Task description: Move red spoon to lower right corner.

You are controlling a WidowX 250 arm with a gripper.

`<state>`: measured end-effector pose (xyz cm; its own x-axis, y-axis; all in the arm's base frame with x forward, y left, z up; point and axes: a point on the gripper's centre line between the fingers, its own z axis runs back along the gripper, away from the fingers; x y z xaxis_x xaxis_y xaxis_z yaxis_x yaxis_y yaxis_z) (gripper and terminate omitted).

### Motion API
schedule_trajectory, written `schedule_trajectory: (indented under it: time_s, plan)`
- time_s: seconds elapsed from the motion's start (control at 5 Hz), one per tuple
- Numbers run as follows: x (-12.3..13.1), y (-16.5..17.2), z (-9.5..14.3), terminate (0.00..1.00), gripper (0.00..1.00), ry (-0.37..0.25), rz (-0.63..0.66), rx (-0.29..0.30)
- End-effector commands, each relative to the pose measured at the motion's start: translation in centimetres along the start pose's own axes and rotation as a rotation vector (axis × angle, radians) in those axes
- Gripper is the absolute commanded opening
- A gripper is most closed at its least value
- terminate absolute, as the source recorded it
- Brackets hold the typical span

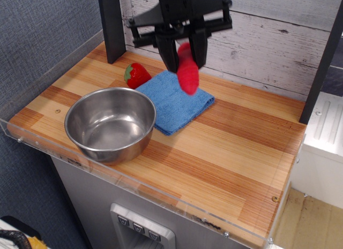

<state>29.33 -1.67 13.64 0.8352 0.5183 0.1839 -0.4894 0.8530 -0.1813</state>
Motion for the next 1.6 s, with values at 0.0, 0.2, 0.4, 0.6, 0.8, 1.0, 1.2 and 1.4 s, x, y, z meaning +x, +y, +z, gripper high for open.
schedule_trajectory:
  time_s: [0.0,0.2,0.4,0.6,0.8,1.0,1.2,1.4]
  plan:
    - [-3.6,-1.1,-0.2,0.00,0.00,0.029,-0.122,-0.030]
    - [-5.0,-1.5,-1.5,0.00,0.00,0.056,-0.178,-0.028]
    - [-5.9,-1.6,-3.8,0.00,0.00,0.088,-0.203,-0.007]
    - [-6.0,-1.2,-5.5,0.00,0.00,0.104,-0.213,0.014]
    - [-5.8,-0.9,-7.2,0.00,0.00,0.099,-0.214,0.021]
    - [-5.5,-0.4,-9.0,0.00,0.00,0.100,-0.212,0.038]
    - [-5.3,-0.3,-10.2,0.00,0.00,0.099,-0.216,0.048]
    - [-5.2,-0.1,-10.7,0.00,0.00,0.102,-0.202,0.055]
